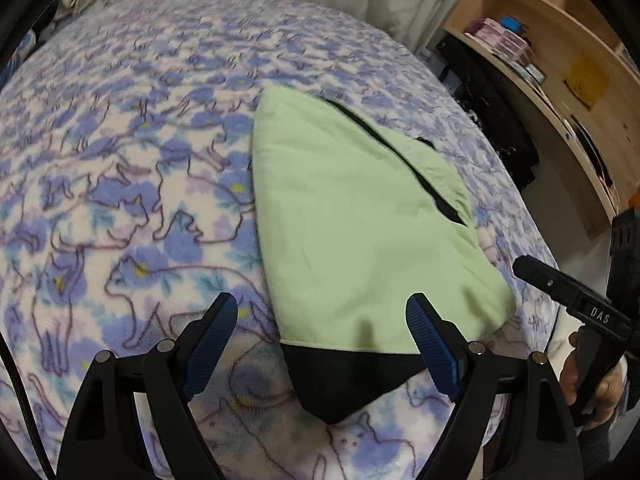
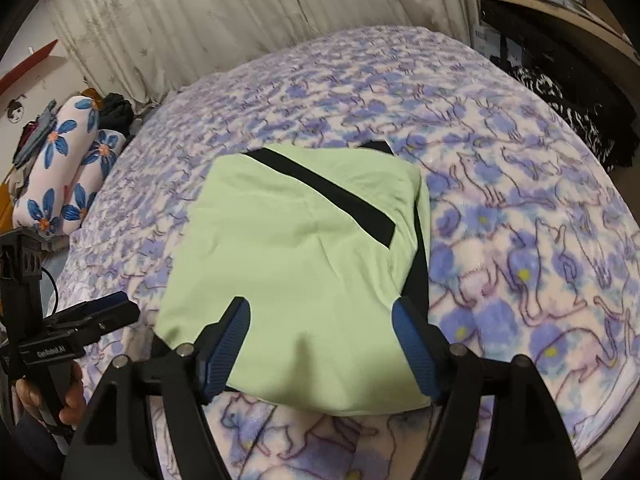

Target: Fold large clothes

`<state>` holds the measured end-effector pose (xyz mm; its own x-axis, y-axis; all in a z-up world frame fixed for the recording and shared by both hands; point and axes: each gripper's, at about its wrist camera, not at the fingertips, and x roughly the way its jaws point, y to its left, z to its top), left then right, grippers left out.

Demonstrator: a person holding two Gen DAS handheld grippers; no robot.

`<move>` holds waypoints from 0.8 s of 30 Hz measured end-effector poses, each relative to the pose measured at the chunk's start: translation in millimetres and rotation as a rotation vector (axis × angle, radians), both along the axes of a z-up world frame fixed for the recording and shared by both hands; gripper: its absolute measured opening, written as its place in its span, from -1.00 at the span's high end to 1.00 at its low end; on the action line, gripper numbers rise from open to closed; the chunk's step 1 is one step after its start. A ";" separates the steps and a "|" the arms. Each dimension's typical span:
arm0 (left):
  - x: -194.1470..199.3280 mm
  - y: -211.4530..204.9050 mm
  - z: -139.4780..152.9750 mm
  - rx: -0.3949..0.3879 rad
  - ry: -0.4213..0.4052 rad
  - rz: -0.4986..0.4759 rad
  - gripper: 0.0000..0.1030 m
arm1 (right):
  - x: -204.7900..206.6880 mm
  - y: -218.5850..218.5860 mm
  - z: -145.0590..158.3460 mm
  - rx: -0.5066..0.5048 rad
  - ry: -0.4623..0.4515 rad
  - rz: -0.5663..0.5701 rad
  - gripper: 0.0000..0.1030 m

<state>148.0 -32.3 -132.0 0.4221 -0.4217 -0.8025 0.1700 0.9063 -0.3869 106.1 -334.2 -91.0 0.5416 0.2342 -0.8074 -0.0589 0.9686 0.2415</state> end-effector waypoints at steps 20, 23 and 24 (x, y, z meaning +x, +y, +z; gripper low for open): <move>60.7 -29.4 -76.4 -0.162 0.085 -0.066 -0.81 | 75.7 -69.2 -97.7 0.369 0.151 -0.052 -0.43; 65.2 -34.5 -76.2 -0.156 0.082 -0.081 -0.82 | 88.3 -57.2 -103.4 0.384 0.167 0.009 -0.22; 68.4 -35.9 -76.7 -0.157 0.088 -0.078 -0.82 | 91.2 -54.0 -106.8 0.377 0.183 0.014 -0.04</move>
